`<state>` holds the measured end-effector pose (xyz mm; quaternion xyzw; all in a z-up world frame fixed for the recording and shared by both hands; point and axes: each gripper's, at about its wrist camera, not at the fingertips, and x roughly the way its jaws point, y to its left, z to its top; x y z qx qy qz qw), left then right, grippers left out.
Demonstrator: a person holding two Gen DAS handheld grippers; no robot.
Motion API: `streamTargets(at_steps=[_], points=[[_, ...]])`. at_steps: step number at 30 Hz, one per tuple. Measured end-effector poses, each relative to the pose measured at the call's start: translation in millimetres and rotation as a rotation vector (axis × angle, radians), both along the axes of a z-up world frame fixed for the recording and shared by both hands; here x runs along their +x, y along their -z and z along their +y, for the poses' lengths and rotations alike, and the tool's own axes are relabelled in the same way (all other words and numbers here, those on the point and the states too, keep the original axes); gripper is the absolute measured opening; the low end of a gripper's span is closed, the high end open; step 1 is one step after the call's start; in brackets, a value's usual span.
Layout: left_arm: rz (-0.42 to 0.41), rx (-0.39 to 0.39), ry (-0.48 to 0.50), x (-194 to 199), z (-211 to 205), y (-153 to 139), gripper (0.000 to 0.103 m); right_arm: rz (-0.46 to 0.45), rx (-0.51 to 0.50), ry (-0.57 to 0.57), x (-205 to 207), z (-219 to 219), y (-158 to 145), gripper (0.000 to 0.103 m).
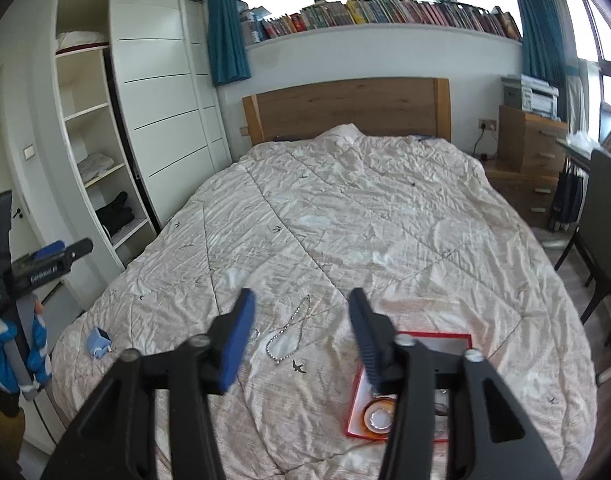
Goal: Organize jewelry
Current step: 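Move both open tools back toward the twisted hoop and necklace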
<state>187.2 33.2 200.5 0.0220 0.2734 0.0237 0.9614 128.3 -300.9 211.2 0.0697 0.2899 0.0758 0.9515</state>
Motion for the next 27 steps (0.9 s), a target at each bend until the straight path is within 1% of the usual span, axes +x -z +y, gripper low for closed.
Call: streamTargets(at_steps=[5, 9, 12, 20, 27], points=[[0.037, 0.027, 0.001, 7, -10, 29, 0.091, 0.053, 0.002, -0.015, 19, 5, 29, 0.053], [0.056, 0.056, -0.016, 14, -17, 49, 0.091, 0.082, -0.007, -0.022, 31, 7, 48, 0.053], [0.086, 0.077, -0.007, 23, -26, 67, 0.091, 0.097, -0.008, -0.025, 37, 8, 58, 0.053], [0.162, 0.087, 0.009, 47, -35, 105, 0.091, 0.134, -0.028, -0.03, 59, 13, 81, 0.053], [0.185, 0.109, 0.019, 68, -40, 124, 0.091, 0.15, -0.038, -0.038, 85, 19, 93, 0.053]])
